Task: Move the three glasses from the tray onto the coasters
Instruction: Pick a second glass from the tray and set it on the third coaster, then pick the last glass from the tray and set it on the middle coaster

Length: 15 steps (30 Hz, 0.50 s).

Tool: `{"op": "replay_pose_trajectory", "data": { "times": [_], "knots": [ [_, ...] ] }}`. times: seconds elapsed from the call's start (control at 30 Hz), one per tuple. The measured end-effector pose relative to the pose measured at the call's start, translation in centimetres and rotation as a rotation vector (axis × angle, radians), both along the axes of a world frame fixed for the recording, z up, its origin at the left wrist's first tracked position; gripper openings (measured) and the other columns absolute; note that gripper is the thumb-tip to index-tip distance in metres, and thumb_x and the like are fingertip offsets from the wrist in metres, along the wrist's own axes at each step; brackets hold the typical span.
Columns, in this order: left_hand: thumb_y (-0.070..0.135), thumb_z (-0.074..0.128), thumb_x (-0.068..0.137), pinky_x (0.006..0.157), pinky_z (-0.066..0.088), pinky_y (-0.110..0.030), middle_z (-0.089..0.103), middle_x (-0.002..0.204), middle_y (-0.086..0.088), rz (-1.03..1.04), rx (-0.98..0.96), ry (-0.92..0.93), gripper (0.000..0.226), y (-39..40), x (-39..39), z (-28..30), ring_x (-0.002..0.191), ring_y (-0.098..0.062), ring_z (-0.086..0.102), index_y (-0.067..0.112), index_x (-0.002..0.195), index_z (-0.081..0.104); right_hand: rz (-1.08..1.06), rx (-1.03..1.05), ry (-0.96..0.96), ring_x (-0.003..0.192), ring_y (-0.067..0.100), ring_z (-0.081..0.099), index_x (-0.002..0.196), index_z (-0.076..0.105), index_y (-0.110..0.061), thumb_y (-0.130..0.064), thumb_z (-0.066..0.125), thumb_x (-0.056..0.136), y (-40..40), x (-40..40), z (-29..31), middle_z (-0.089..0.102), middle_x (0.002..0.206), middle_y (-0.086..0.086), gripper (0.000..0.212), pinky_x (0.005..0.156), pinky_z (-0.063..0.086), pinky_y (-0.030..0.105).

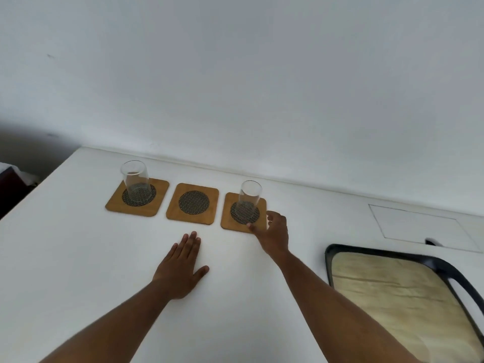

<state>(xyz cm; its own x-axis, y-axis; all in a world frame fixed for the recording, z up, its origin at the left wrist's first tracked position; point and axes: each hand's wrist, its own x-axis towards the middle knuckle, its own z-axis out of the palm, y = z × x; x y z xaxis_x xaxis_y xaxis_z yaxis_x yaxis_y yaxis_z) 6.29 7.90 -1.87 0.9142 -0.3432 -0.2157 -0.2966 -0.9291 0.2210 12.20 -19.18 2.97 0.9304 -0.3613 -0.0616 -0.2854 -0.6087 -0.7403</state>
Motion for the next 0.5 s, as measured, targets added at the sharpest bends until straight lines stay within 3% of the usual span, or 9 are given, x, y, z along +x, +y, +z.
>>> {"op": "replay_pose_trajectory", "data": {
  "times": [0.17, 0.33, 0.5],
  "knots": [
    [0.058, 0.03, 0.101, 0.123, 0.001, -0.034, -0.013, 0.167, -0.007, -0.023, -0.097, -0.023, 0.083, -3.4, -1.8, 1.0, 0.153, -0.021, -0.012, 0.008, 0.156, -0.007, -0.041, 0.071, -0.107, 0.113, 0.017, 0.063, 0.127, 0.063, -0.017, -0.034, 0.086, 0.082, -3.6, -5.6, 2.0, 0.059, 0.13, 0.002, 0.053, 0.1, 0.053, 0.038],
    [0.073, 0.003, 0.08, 0.123, 0.0, -0.031, -0.015, 0.164, 0.0, -0.177, -0.145, -0.023, 0.099, -8.1, -4.3, 0.7, 0.152, -0.017, -0.012, 0.011, 0.157, -0.006, -0.177, 0.092, -0.195, 0.109, 0.016, 0.063, 0.114, 0.07, -0.018, -0.03, 0.083, 0.085, -8.9, -11.6, 3.4, 0.062, 0.12, -0.001, 0.034, 0.097, 0.052, 0.034],
    [0.073, 0.002, 0.081, 0.123, 0.0, -0.031, -0.013, 0.166, 0.0, -0.259, -0.178, -0.025, 0.097, -12.8, -5.9, 0.3, 0.152, -0.016, -0.012, 0.012, 0.157, -0.006, -0.366, -0.138, -0.195, 0.114, 0.026, 0.061, 0.108, 0.073, -0.019, -0.034, 0.08, 0.084, -15.1, -18.0, 3.6, 0.065, 0.118, 0.003, 0.029, 0.099, 0.048, 0.038]
  ]
}}
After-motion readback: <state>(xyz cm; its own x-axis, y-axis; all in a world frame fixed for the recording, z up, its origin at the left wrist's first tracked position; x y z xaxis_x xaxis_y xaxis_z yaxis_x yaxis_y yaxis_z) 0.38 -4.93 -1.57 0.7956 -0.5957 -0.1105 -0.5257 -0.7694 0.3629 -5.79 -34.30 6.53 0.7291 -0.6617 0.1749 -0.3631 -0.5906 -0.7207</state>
